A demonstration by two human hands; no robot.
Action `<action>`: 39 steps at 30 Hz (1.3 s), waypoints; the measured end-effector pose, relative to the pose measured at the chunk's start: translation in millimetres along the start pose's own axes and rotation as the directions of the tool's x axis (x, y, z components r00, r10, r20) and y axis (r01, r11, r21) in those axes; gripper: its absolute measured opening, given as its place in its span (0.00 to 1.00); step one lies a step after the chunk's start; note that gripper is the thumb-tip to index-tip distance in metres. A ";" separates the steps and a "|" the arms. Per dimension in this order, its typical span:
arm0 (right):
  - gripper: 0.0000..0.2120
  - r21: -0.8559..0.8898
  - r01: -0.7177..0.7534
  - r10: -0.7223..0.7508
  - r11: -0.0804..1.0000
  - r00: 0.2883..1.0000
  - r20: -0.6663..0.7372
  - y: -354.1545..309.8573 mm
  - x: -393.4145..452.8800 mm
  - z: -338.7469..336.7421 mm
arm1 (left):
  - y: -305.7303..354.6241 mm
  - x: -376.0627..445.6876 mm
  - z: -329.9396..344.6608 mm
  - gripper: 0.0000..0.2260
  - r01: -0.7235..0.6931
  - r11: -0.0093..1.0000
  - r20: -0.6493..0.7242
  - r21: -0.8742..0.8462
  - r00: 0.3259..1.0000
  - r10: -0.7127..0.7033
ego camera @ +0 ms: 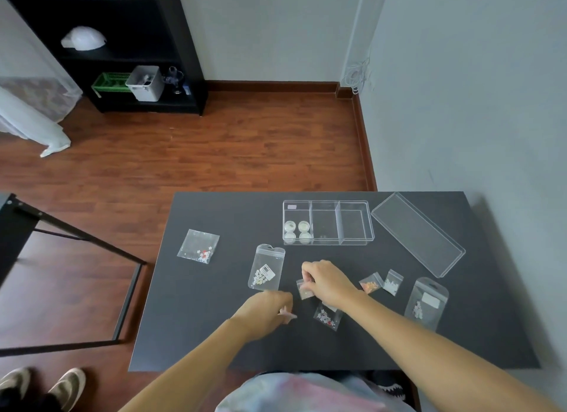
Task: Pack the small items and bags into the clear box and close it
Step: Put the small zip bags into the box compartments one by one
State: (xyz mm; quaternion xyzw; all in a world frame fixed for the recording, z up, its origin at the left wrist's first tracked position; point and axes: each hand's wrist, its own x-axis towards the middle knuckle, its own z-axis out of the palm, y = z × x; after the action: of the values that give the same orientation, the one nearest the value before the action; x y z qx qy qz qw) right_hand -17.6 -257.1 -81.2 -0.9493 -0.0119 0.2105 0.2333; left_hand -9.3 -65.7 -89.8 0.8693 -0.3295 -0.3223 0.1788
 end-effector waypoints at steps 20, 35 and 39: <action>0.04 0.424 -0.067 0.301 0.903 0.804 -0.513 63.4 12.5 -95.6 | 49.3 138.8 -88.8 0.06 0.037 0.983 -0.408 -0.178 0.907 -0.108; 0.03 0.438 -0.105 0.326 0.893 0.821 -0.468 72.9 29.9 -97.2 | 63.5 161.6 -77.7 0.13 0.273 0.902 -0.299 0.335 0.938 -0.173; 0.04 0.431 -0.111 0.326 0.896 0.823 -0.465 71.4 33.4 -98.0 | 63.5 163.9 -77.0 0.11 0.298 0.860 -0.323 0.415 0.931 -0.167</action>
State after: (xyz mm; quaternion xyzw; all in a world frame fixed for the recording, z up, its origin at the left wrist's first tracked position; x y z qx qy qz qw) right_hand 47.1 -359.6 -47.8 -0.9002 0.2051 -0.0335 0.3828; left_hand 108.2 -216.5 -73.1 0.9565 -0.2594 -0.1306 -0.0273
